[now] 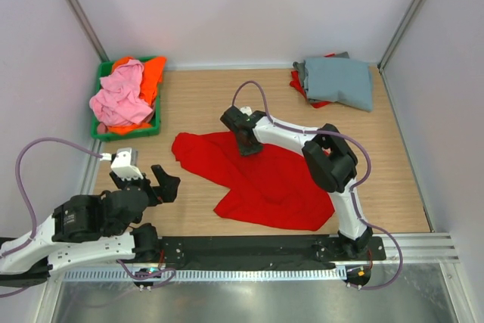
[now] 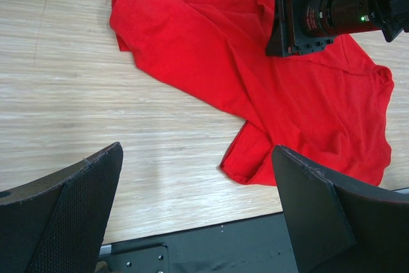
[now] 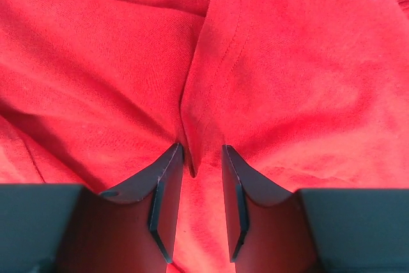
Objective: Fold and stack the t-shirts
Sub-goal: Flatten the tshirt out
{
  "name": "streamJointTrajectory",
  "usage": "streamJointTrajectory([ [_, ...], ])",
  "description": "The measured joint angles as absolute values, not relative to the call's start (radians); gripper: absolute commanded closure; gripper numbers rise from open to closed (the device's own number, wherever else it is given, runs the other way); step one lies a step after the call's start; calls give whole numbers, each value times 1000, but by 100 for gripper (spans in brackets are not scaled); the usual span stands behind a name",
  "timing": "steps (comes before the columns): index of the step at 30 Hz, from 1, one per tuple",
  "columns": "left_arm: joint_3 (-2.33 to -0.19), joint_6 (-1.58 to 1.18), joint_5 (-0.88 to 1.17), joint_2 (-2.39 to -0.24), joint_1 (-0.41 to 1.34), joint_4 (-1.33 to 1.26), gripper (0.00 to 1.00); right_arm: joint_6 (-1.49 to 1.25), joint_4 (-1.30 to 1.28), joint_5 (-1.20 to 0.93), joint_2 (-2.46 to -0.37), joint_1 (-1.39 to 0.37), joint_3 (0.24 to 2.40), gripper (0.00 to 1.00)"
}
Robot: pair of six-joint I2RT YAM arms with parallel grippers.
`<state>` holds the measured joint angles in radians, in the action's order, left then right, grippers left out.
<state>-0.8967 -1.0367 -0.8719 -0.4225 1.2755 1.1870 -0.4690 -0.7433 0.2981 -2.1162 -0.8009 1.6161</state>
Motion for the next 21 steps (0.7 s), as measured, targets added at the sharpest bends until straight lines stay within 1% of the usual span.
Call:
streamJointTrajectory([
  [11, -897, -1037, -872, -422, 1276, 1187, 0, -469, -741, 287, -2101, -785, 1608, 67],
  [21, -897, -1038, -872, -422, 1276, 1187, 0, -469, -735, 276, -2092, -781, 1595, 66],
])
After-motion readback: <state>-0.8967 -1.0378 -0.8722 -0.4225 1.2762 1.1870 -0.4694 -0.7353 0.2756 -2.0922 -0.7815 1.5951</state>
